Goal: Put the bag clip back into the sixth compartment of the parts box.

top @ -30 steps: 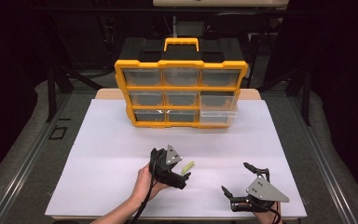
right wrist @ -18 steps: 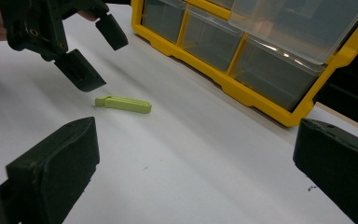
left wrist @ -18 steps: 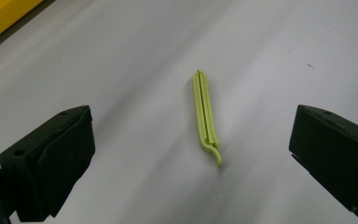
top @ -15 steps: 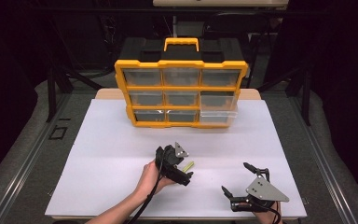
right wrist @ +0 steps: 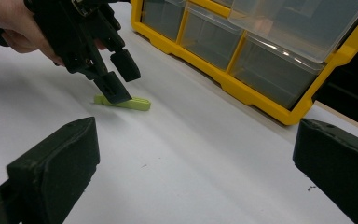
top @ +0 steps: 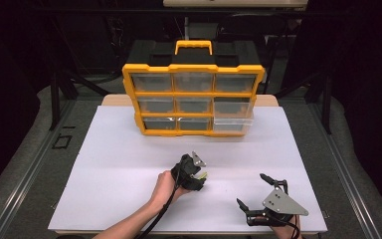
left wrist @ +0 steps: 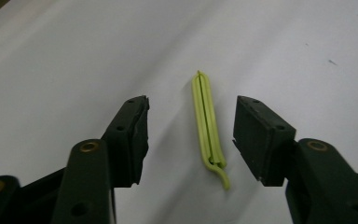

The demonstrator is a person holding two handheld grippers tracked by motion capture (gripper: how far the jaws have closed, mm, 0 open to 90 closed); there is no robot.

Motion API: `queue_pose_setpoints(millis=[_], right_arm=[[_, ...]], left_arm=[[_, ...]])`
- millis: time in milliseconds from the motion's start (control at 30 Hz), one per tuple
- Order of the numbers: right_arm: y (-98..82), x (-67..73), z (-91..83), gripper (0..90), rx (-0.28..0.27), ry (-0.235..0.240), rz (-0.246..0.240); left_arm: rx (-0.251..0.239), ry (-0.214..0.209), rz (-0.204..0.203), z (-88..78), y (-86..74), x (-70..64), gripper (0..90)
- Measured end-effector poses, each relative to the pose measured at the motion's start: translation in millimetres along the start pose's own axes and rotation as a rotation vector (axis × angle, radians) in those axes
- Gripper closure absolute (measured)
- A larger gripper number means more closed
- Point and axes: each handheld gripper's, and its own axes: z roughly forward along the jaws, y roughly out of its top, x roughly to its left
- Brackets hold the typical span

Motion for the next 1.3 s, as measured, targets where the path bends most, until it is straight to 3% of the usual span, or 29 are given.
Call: queue_pose_setpoints(millis=[67, 367, 533, 700, 1000, 1300], right_arm=[[-0.1, 0.1, 0.3, 0.0, 0.003, 0.000, -0.001], [-0.2, 0.0, 0.6, 0.0, 0.006, -0.001, -0.003], [-0.2, 0.2, 0.8, 0.1, 0.009, -0.001, -0.003], [-0.1, 0.6, 0.9, 0.7, 0.012, -0.003, -0.004], [-0.2, 0.6, 1.4, 0.7, 0.013, -0.004, -0.004], [-0.3, 0.2, 1.9, 0.7, 0.013, -0.001, -0.004]], left_arm=[[-0.006, -0.023, -0.025, 3.2, -1.0, 1.7, 51.5], [-0.009, -0.021, -0.046, 9.4, -3.2, -1.1, 60.0], [-0.022, -0.019, -0.051, 8.9, -4.7, -5.5, 72.2], [-0.052, -0.032, -0.107, 9.7, -8.0, -3.9, 79.5], [-0.040, -0.050, -0.110, 7.3, -6.3, -0.2, 80.1], [-0.016, -0.068, -0.077, -3.9, 0.9, 11.6, 80.1]])
